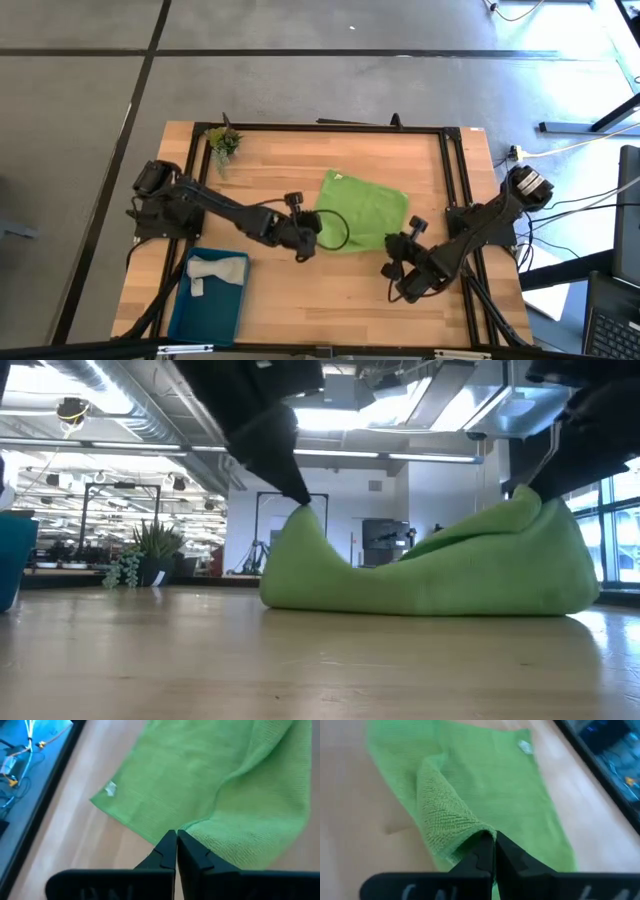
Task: Roll microfiber towels into tight, uniform cylinder then place into a basket
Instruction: Roll the green towel
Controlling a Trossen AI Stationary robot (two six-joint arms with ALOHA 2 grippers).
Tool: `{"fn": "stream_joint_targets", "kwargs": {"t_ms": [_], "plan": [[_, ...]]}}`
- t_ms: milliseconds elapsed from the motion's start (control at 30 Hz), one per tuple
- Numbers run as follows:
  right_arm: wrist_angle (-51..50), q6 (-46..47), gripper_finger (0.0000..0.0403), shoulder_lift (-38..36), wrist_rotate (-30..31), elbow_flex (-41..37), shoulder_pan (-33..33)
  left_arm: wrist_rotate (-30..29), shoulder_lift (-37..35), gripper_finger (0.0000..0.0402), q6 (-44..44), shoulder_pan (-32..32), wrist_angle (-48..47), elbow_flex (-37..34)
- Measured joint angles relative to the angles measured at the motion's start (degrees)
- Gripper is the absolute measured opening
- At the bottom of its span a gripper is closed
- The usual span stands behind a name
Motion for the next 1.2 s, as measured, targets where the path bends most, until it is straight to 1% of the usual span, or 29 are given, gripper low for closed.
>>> {"fn": "stream_joint_targets", "kwargs": {"t_ms": [200,367,433,600,767,833,933,1067,1200], "plan": [[-8.1,7.8,0.0006,-0.2,-0.5,0.0,-2.8,0.0,0.0,0.0000,6.5,4.3,3.7,0.0],[-12.8,11.4,0.0006,-0.1,-0.9,0.0,-5.2,0.0,0.0,0.0000,7.5,8.4,3.9,0.0],[-13.7,12.5,0.0006,-0.1,-0.9,-0.4,-6.5,0.0,0.0,0.0000,8.9,9.9,5.4,0.0],[-14.7,12.9,0.0006,-0.1,-1.8,-2.8,-9.8,2.1,0.7,0.0000,12.0,13.5,8.6,0.0],[-16.0,12.9,0.0006,-0.1,-1.9,-5.0,-13.2,2.7,1.6,0.0000,14.6,16.3,11.6,-0.1],[-15.8,12.9,0.0006,-0.1,-1.9,-6.0,-14.6,4.2,1.6,0.0000,15.4,17.3,13.2,-0.1],[-15.7,12.8,0.0006,-0.1,-2.0,-7.1,-16.0,5.9,1.6,0.0000,15.5,18.7,13.6,0.0],[-15.7,12.8,0.0006,-0.1,-1.9,-8.1,-17.5,6.0,1.6,0.0000,15.8,20.1,14.8,0.0],[-15.6,12.7,0.0006,-0.1,-1.5,-8.8,-18.5,6.4,3.1,0.0000,16.0,21.1,15.9,-0.2]]}}
